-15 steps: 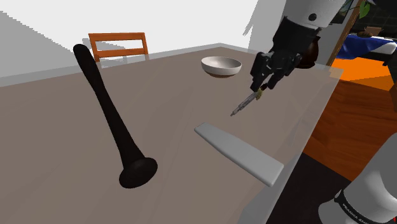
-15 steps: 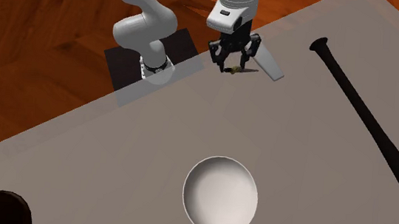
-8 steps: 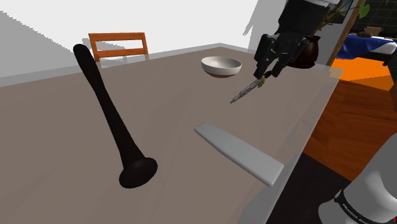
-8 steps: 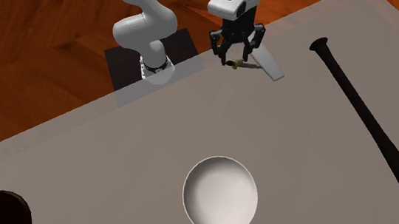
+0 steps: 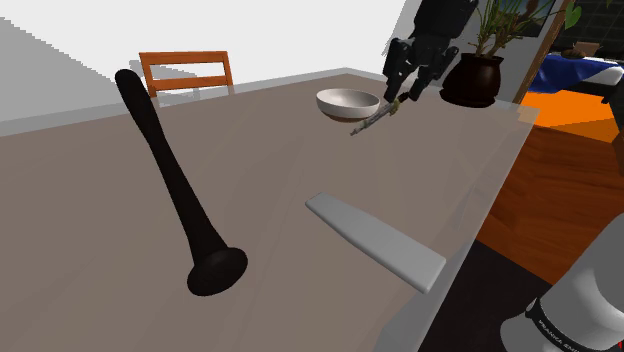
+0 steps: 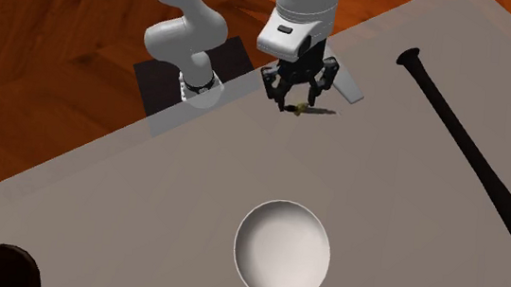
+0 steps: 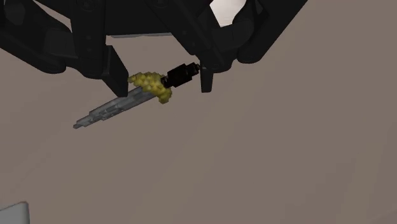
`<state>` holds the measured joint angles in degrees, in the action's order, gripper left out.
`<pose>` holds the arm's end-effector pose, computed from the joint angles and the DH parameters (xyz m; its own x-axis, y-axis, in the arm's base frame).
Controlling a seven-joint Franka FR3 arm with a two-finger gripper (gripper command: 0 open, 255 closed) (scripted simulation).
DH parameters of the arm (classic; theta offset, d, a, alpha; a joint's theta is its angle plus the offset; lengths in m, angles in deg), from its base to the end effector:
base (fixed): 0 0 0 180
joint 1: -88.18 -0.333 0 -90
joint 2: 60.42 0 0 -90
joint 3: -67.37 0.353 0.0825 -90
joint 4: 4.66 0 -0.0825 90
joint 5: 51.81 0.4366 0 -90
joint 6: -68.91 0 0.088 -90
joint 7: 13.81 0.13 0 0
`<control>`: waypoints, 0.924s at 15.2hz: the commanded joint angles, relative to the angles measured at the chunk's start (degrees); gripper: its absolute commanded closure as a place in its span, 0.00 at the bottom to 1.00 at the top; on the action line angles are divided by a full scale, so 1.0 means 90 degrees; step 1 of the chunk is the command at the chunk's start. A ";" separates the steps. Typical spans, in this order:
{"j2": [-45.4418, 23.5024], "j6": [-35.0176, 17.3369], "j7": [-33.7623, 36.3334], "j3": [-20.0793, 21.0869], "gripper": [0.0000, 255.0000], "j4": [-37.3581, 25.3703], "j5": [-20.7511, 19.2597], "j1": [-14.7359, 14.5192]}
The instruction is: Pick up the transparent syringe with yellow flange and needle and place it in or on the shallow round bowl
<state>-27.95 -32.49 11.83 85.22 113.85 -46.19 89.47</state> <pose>0.4080 0.1702 0.6700 0.9500 -0.1902 0.2477 -0.1850 -0.9817 -0.0442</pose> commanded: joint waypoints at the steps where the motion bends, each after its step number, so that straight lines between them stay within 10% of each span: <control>1: -0.0355 -0.0122 -0.0176 -0.0107 1.00 -0.0223 -0.0108 0.0114; 14: -0.2914 -0.0261 -0.1077 -0.0624 1.00 -0.2577 -0.0645 0.0676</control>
<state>-52.69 -34.98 3.09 80.12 92.26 -51.83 95.13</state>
